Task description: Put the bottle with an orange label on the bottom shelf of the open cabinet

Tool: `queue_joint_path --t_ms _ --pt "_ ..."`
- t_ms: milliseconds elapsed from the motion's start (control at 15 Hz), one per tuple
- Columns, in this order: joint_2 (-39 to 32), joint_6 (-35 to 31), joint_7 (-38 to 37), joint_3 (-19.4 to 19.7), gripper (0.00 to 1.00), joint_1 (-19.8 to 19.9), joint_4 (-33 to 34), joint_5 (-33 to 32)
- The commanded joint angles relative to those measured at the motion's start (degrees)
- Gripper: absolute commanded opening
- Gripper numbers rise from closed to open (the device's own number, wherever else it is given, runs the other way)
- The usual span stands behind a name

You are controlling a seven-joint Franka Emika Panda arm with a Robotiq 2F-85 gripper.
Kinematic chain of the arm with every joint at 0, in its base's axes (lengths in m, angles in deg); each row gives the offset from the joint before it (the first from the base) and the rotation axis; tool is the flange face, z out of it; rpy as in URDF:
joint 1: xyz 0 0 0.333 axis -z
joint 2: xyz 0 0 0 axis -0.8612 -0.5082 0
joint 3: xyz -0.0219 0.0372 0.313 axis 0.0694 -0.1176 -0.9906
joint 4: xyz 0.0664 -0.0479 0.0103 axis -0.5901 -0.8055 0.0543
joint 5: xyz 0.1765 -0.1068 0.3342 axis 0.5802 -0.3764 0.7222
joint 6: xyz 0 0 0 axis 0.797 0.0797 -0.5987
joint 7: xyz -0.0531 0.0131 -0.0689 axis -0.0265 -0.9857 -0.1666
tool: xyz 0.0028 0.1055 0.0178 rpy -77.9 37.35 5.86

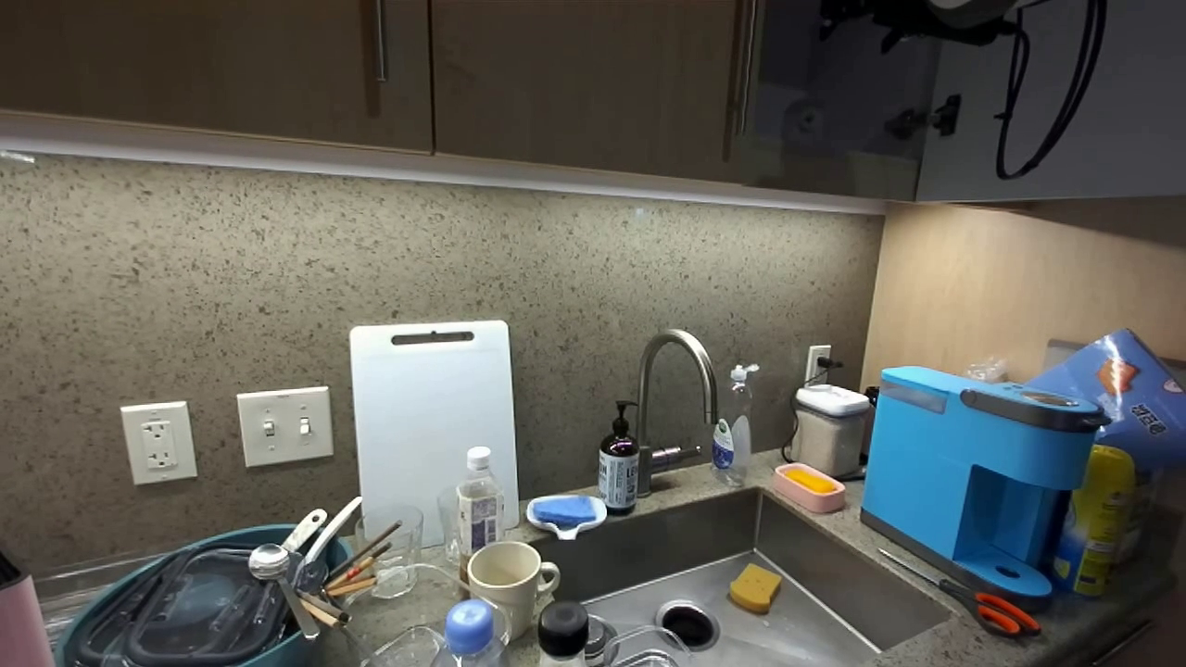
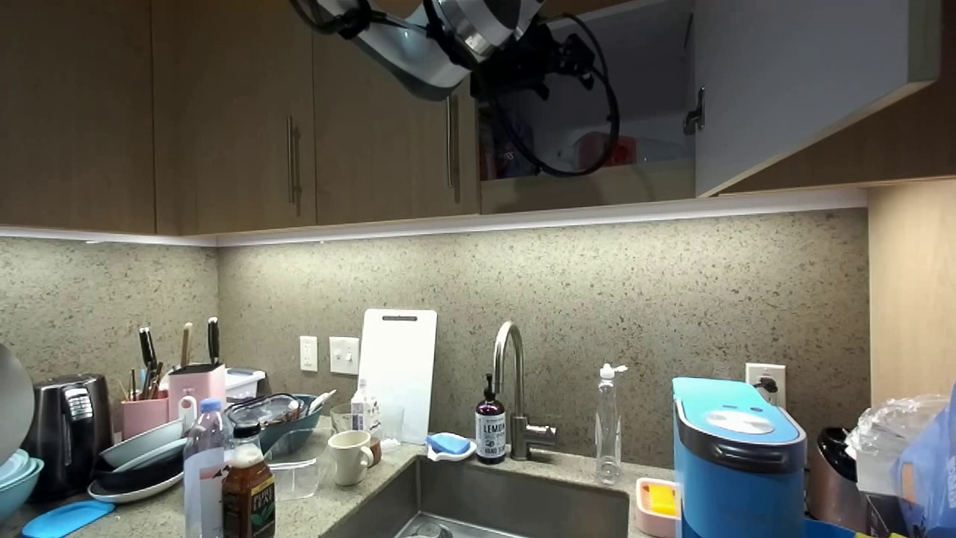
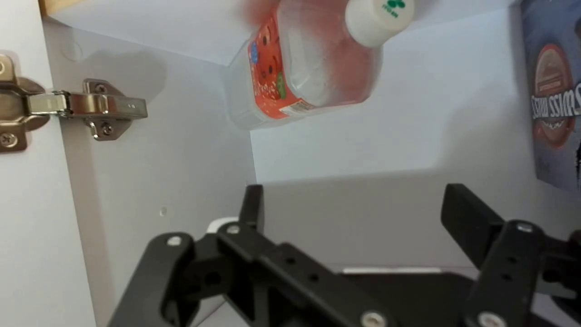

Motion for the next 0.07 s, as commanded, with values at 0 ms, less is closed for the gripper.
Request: queue_joint_path --t_ms 0 --pt "0.0 0.0 0.0 0.0 1.0 0.0 0.0 0.0"
